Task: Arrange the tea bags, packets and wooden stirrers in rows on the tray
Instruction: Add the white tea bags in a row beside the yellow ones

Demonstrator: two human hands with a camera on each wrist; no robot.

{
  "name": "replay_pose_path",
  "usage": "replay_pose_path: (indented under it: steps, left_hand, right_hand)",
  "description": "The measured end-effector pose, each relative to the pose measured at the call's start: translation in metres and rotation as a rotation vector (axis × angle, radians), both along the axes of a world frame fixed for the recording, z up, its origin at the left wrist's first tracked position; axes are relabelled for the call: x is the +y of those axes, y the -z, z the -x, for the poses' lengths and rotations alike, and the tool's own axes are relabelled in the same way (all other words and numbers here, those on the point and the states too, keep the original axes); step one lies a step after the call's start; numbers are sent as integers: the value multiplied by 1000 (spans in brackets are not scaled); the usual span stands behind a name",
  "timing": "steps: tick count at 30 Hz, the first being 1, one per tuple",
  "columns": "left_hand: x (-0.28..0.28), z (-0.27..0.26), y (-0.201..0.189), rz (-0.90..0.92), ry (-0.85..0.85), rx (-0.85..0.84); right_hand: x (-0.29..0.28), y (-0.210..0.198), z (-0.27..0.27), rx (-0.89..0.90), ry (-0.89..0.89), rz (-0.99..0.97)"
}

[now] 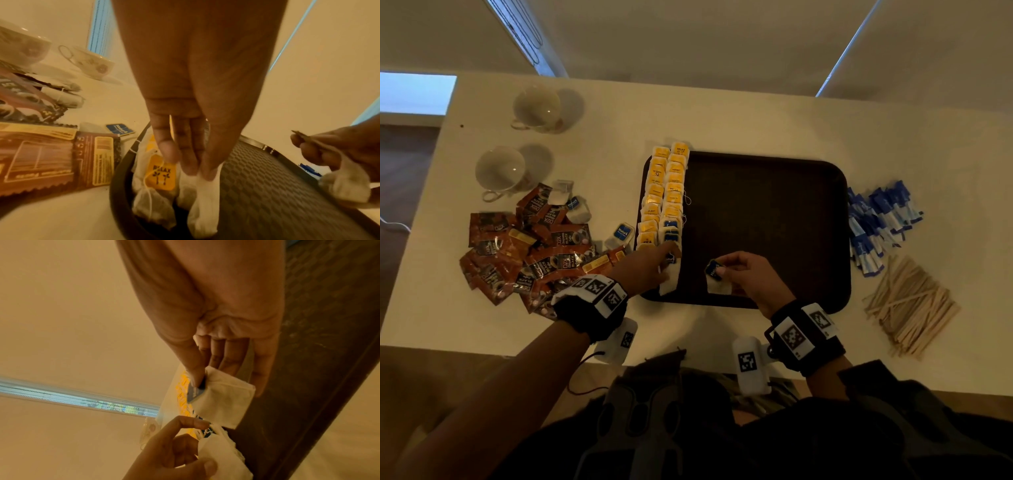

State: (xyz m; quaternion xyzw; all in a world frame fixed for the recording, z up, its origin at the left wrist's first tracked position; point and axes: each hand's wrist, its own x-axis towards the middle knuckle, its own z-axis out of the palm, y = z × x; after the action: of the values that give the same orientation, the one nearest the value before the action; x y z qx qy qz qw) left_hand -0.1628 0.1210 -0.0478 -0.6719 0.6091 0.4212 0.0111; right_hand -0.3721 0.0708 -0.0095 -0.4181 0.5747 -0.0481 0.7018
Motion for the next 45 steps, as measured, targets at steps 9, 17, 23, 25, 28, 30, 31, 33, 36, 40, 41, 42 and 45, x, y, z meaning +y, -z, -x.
replay_pose_path:
  steps: [9,17,23,25,28,30,31,33,36,40,41,42,45]
  left_hand:
    - [-1,6,2,211,25,-197]
    - [18,11,21,119,146,-97]
    - [15,14,30,81,-7,-92]
    - [12,14,29,58,-57,-76]
    - [9,17,18,74,-132,-7]
    - [6,20,4,161,-216,130]
    - [4,22,-4,181,-234,224]
    - [1,25,-18,106,-237,440]
    - [0,25,-30,-24,-300,652]
    - [1,22,-30,-88,-374,729]
    - [2,23,-29,-93,-373,716]
    - [2,25,-28,-86,-374,700]
    - [1,32,-26,-16,-431,676]
  right_hand:
    - [-2,1,2,-79,60,-54]
    - [-5,-3,-2,-113,39,-59]
    - [-5,-4,-2,-170,48,-79]
    - [-6,-4,-2,-181,51,-90]
    - [-6,-4,-3,-194,55,-90]
    - [-7,-4,-3,-203,55,-77]
    - [-7,-4,-3,-206,53,-67]
    - [-7,-4,-5,-204,42,-50]
    - [-8,-5,-7,-201,44,-18]
    - [-10,-3,-7,-189,69,2]
    - [-9,-2,-7,-186,71,-1]
    - [-9,-1,-8,-185,74,-7]
    - [-7,2,-10,-182,70,-12]
